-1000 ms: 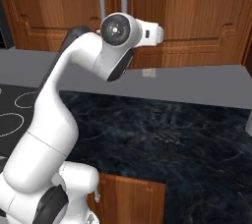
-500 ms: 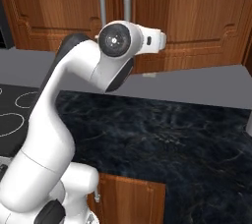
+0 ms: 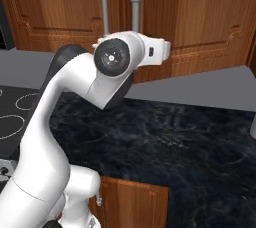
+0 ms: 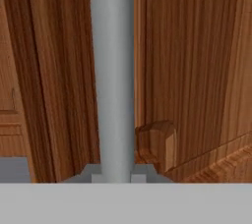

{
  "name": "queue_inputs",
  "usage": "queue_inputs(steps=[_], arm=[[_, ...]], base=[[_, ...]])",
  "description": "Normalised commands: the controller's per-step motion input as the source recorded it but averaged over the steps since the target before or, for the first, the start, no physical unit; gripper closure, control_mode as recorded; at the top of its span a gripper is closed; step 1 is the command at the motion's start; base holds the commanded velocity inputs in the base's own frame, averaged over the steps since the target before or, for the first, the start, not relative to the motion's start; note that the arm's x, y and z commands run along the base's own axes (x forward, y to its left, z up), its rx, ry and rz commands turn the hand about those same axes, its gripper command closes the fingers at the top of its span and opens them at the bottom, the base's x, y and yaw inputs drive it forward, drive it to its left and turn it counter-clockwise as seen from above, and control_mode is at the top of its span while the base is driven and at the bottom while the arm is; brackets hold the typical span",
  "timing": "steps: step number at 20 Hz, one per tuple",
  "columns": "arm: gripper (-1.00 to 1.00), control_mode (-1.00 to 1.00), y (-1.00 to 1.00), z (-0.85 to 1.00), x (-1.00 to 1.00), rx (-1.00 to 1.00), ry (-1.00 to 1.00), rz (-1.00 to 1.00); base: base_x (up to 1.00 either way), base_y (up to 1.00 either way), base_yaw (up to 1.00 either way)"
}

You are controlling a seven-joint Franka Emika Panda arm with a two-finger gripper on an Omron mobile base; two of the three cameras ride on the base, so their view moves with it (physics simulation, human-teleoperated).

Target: Move the bowls from the cabinet to the plates on the dining table.

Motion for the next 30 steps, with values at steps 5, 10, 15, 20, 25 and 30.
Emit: queue_inputs(steps=[5,10,15,20,25,30], arm=[[1.0,-1.0,-0.3,0.02,-0.62,0.0,-0.02,0.0],[1.0,-1.0,-0.35,0.01,-0.61,0.0,-0.01,0.01],[1.0,-1.0,-0.35,0.0,-0.6,0.0,-0.01,0.0],[-1.0,-1.0,-0.13,0.0,-0.5,-0.01,-0.02,-0.03],[-1.0,-1.0,0.02,0.0,-0.39,0.0,-0.06,-0.11],[-1.0,-1.0,0.42,0.06,-0.31,-0.05,-0.13,-0.03]], base=[[0.0,0.0,0.0],[0.0,0.0,0.0],[0.0,0.0,0.0],[0.0,0.0,0.0],[0.0,0.0,0.0],[0.0,0.0,0.0]])
